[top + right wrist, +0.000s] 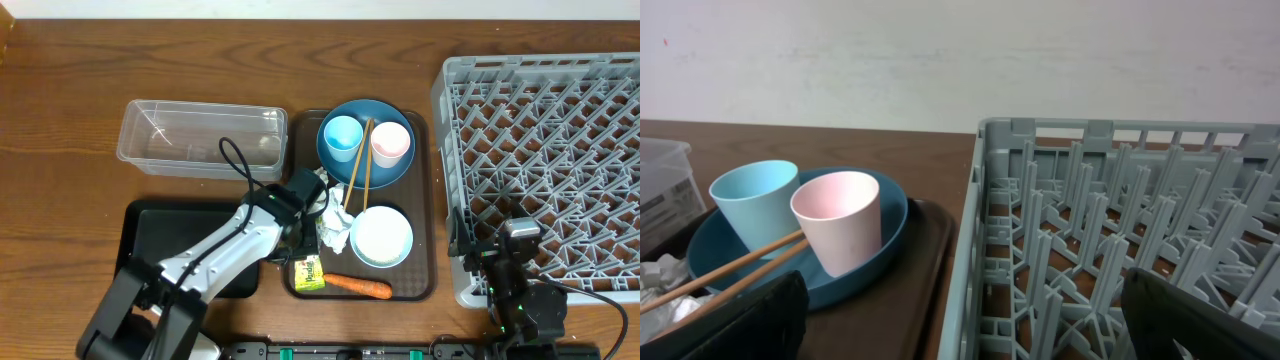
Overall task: Sort waste into correct bins and load items into the dishwasher rack
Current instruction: 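Grasp the foil wrapper and yellow packet with the left gripper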
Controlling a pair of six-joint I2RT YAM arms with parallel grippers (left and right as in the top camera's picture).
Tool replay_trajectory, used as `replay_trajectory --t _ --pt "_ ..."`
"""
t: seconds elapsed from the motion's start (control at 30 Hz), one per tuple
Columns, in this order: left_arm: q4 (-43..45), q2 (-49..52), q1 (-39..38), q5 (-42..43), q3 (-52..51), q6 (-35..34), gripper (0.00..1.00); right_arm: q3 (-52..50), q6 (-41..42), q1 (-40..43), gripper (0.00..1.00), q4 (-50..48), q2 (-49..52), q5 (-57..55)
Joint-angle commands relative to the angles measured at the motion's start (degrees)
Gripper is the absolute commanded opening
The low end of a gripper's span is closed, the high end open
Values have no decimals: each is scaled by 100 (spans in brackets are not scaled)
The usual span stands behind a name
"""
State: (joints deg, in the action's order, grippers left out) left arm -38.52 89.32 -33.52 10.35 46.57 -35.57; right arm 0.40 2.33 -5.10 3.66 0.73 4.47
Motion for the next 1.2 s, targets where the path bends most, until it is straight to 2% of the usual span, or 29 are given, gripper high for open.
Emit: replay_trajectory --t 0.0,0.3,0.53,0.83,0.97,1.17 --pt "-188 -393 9 -66 136 44 6 -9 -26 -55 99 24 -9 2" --pt "-640 -1515 94 -120 463 42 6 -9 -24 -55 99 24 -9 2" --pt "-535 -2107 726 -588 586 42 6 -9 -26 -55 99 24 -9 2" --pt "857 -2133 2159 -708 704 136 6 -9 -24 -55 99 24 -9 2" --pt "1405 -1950 2601 -1185 702 195 6 -9 -24 -55 99 24 -9 2" --pt "2216 -1346 2940 -1410 702 957 6 -9 -26 -55 99 24 -9 2"
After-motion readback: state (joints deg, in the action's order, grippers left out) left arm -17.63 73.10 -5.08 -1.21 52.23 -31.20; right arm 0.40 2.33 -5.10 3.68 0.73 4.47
